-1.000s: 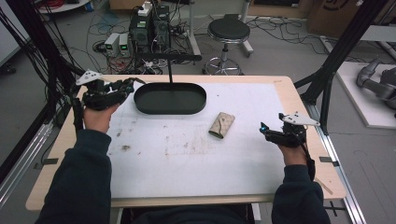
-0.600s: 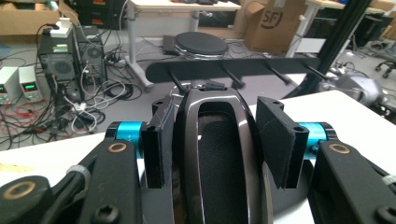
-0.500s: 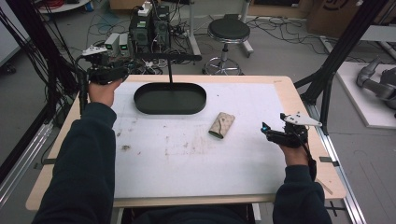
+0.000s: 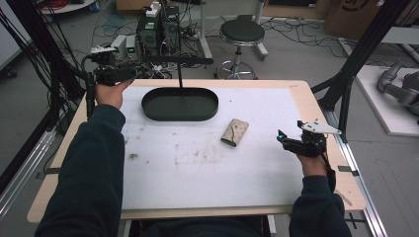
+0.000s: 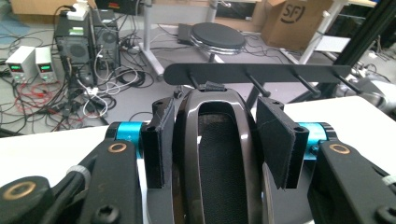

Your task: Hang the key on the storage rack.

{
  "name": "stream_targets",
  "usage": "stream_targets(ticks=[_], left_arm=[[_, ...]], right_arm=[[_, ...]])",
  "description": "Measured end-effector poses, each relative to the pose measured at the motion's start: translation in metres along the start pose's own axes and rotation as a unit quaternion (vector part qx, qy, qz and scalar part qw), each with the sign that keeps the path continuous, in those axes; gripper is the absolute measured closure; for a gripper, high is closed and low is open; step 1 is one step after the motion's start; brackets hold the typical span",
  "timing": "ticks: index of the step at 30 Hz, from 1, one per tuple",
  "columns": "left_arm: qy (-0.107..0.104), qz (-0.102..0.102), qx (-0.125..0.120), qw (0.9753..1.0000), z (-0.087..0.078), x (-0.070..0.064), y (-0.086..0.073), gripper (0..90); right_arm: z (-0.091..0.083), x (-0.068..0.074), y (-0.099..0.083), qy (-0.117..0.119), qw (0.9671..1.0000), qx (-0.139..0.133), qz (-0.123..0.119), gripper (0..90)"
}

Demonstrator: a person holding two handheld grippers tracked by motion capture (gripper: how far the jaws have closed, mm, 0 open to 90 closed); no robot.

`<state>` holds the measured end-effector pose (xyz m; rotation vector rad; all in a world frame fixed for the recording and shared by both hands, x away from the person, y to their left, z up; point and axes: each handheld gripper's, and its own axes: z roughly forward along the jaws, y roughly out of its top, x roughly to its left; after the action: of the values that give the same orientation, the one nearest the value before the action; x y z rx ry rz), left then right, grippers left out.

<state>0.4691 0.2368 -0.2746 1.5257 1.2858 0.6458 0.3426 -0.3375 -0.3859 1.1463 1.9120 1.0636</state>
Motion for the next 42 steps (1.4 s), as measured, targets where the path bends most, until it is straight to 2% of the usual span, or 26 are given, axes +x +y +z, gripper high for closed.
stream_targets(ticks=[8,9,12,13,15,17,24,25,27,36,42], left_arm=[[0.004,-0.012,-0.004,0.9999,0.01,0.004,0.005,48.9],[0.006,-0.015,-0.013,0.9998,0.015,0.004,0.006,48.9],[0.009,-0.019,-0.02,0.9996,0.019,0.005,0.008,48.9],[0.014,-0.028,-0.022,0.9993,0.023,0.007,0.009,48.9],[0.017,-0.031,-0.021,0.9992,0.025,0.009,0.008,48.9],[0.031,-0.042,-0.01,0.9986,0.03,0.016,0.003,48.9],[0.046,-0.078,0.018,0.9957,0.045,0.033,-0.026,48.8],[0.047,-0.078,0.024,0.9956,0.047,0.034,-0.03,48.8],[0.053,-0.06,0.036,0.9961,0.054,0.031,-0.039,48.8],[0.039,-0.023,0.06,0.9971,0.071,0.017,-0.062,48.7],[0.038,-0.002,0.057,0.9976,0.069,0.016,-0.07,48.5]], right_arm=[[0.001,0.001,0.0,0.002,1.0,0.0,0.0,20.4],[0.001,0.0,0.0,0.001,1.0,0.0,0.001,20.4],[0.0,-0.001,0.0,0.001,1.0,0.0,0.005,20.4],[0.0,-0.001,-0.001,0.0,1.0,0.001,0.004,20.4],[0.0,-0.002,-0.001,-0.001,1.0,0.001,0.003,20.4],[-0.001,-0.002,-0.002,-0.001,1.0,0.0,0.004,20.4],[-0.002,-0.004,-0.005,0.001,1.0,0.001,0.007,20.4],[-0.002,-0.004,-0.005,0.001,1.0,0.001,0.007,20.4],[-0.002,-0.003,-0.005,0.0,1.0,0.0,0.008,20.4],[-0.003,-0.002,-0.004,0.001,1.0,-0.002,0.007,20.4],[-0.004,-0.003,-0.005,-0.001,1.0,-0.003,0.006,20.4]])
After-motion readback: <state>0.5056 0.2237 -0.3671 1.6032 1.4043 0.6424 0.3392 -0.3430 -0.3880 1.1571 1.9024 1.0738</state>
